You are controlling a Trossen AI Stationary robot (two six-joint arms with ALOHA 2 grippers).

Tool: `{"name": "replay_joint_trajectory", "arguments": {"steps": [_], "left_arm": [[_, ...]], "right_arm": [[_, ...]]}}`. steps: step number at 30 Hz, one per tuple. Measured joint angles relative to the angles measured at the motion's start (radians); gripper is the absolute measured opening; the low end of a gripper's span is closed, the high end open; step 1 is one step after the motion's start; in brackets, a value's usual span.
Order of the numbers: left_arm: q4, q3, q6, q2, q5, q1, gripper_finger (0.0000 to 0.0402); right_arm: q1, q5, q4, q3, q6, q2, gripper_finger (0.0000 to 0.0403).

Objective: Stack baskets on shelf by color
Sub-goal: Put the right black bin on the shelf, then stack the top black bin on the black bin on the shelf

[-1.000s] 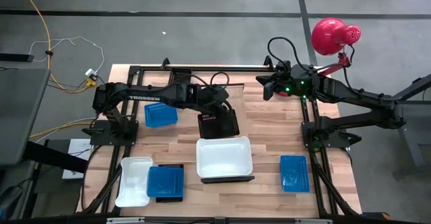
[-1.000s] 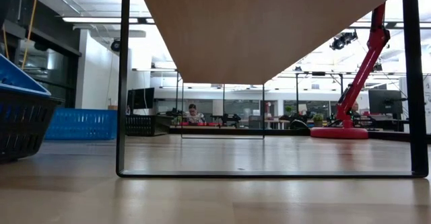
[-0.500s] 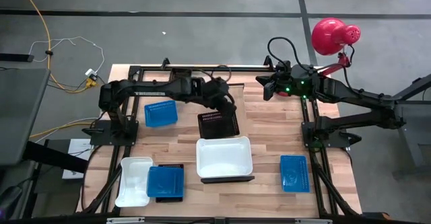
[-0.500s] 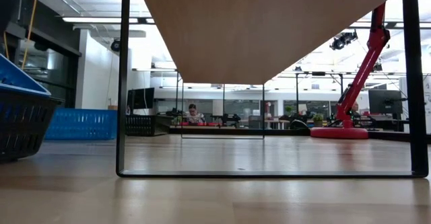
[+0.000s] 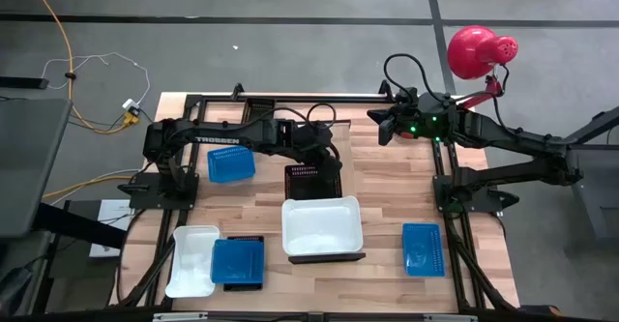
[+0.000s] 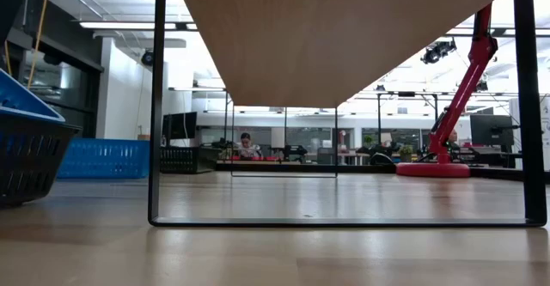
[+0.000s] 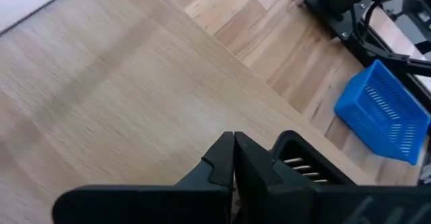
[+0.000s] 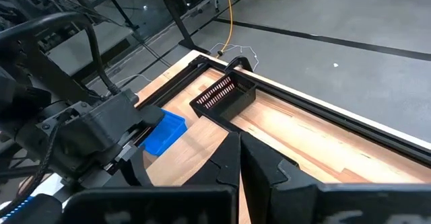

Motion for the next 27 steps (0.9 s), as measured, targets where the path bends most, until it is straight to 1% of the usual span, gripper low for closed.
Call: {"name": "replay_joint_trajectory", "arguments": {"steps": [5,9,14,18,20,22,25,27], "left_arm": [[0.013,0.0,-0.007,-0.002,0.009,-0.003,0.0],[0.032,0.01,0.035,-0.057,-0.002,0.034,0.0],[-0.003,0.041,0.194,-0.192,-0.061,0.106,0.0],[-0.057,0.032,0.411,-0.335,-0.093,0.13,0.0],[-0.057,-0.011,0.512,-0.404,-0.106,0.139,0.0001],[-0.057,-0.088,0.56,-0.473,-0.106,0.162,0.0004],[-0.062,-0.247,0.571,-0.582,-0.099,0.22,0.0016],[-0.063,-0.362,0.573,-0.647,-0.067,0.269,0.003]], "right_arm": [[0.0,0.0,0.0,0.0,-0.002,0.0,0.0],[0.0,0.0,0.0,0.0,-0.003,0.0,0.0],[0.0,0.0,-0.001,0.0,-0.002,0.0,0.0],[0.0,0.007,-0.004,0.0,0.002,-0.001,0.0],[0.0,0.018,-0.009,0.0,0.01,-0.001,0.0],[0.0,0.025,-0.009,0.0,0.031,-0.001,0.0],[0.0,0.031,-0.009,0.0,0.056,-0.001,0.0],[0.0,0.03,-0.009,0.0,0.069,-0.001,0.0]]}}
